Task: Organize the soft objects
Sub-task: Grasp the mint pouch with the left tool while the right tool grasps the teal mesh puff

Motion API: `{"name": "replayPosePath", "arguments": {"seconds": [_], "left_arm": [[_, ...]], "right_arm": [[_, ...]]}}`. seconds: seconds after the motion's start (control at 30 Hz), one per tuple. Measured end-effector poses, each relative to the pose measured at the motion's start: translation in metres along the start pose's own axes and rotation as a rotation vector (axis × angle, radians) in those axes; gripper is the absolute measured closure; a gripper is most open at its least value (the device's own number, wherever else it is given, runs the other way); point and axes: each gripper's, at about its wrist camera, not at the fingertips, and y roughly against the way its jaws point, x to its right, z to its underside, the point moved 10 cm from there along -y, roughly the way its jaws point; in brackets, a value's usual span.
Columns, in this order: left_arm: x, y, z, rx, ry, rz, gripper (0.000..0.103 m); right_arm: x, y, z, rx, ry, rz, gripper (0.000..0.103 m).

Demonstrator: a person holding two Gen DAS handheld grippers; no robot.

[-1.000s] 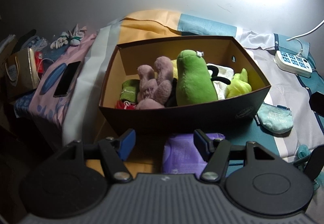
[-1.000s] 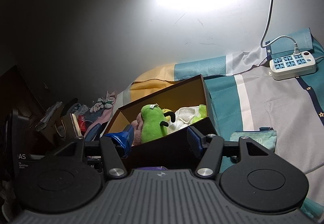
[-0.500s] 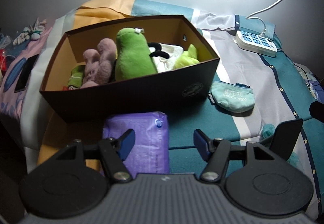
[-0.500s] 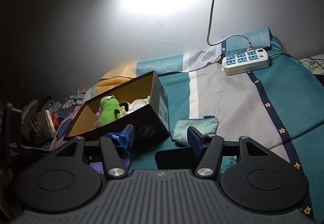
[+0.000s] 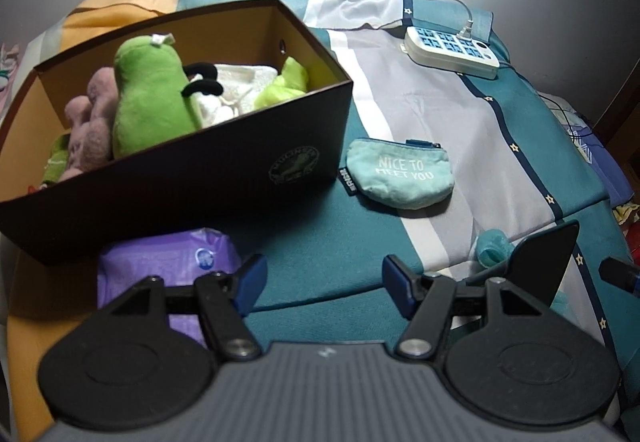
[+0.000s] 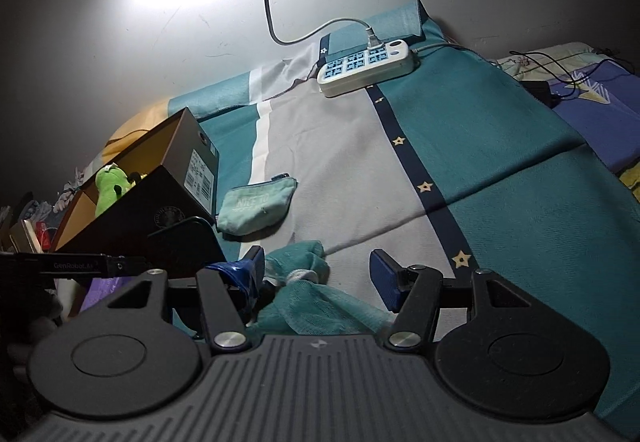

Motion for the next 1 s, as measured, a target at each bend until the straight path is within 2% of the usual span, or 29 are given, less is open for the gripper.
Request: {"name": "replayPosePath", "arguments": {"seconds": [0.17, 0.3, 0.47, 0.6, 0.77, 0.87, 1.0], "left_arm": [[0.013, -0.022, -0.012, -0.030, -0.018, 0.067, 0.038], [0.026, -0.037, -0.024, -0.054, -0.023, 0.137, 0.038], [0.039, -0.058, -0.039, -0.064, -0.041, 0.169, 0.038], [0.052, -0.073, -0.042, -0.079, -0.094, 0.197, 0.038], [0.057, -0.091, -0.050, -0.098, -0.087, 0.188, 0.037], [0.060, -0.103, -0.050, -0.109, -0.101, 0.155, 0.037], [0.067, -0.112, -0.053, -0.097, -0.142, 0.126, 0.037]], "right_arm": [[-0.002, -0.008, 0.018, -0.064, 0.045, -0.032, 0.060], [-0.011, -0.015, 0.031, -0.088, 0.186, -0.049, 0.060], [-0.020, -0.021, 0.050, -0.120, 0.411, -0.058, 0.060], [-0.022, -0.028, 0.057, -0.121, 0.523, -0.052, 0.060], [-0.025, -0.040, 0.057, -0.115, 0.589, -0.065, 0.060], [-0.026, -0.046, 0.057, -0.108, 0.613, -0.085, 0.060], [-0.024, -0.052, 0.055, -0.103, 0.589, -0.114, 0.060]]}}
